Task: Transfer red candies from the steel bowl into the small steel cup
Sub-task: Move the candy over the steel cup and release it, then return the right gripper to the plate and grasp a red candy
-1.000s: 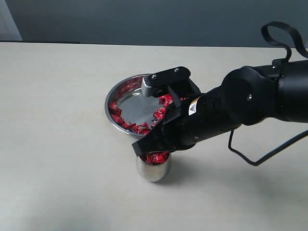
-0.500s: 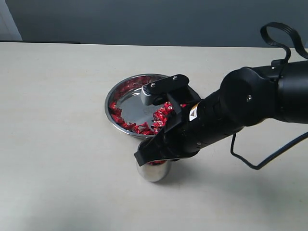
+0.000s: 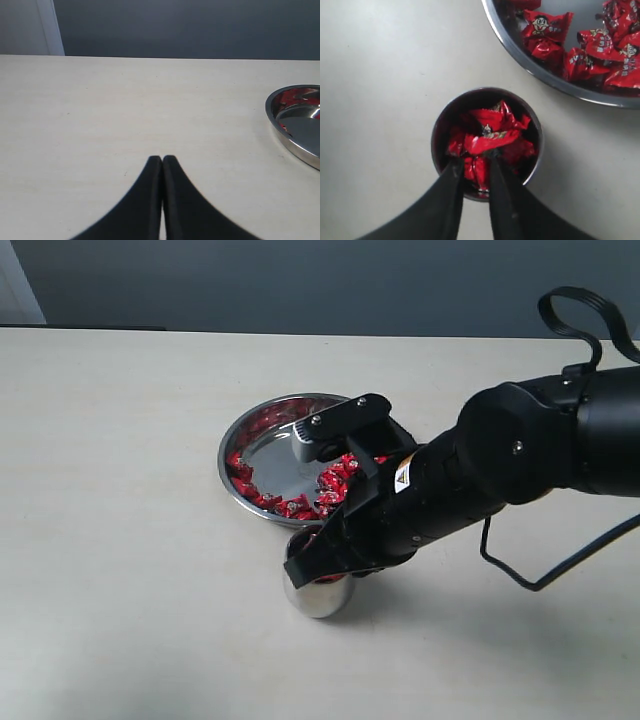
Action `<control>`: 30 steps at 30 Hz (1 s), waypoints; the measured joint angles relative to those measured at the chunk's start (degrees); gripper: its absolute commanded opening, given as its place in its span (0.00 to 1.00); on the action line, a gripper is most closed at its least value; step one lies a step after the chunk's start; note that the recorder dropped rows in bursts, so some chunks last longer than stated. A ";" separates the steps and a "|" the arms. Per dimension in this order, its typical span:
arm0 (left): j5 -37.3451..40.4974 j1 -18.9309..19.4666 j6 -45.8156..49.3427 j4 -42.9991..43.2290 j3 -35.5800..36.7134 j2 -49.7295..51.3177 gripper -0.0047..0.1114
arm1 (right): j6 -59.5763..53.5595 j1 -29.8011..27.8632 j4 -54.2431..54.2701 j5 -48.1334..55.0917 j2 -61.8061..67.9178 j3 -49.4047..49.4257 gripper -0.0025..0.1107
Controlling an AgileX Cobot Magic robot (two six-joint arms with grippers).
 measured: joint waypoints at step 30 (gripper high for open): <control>0.00 0.00 0.00 0.00 0.00 0.00 0.04 | 0.00 -13.09 -4.09 -16.08 13.86 -13.66 0.25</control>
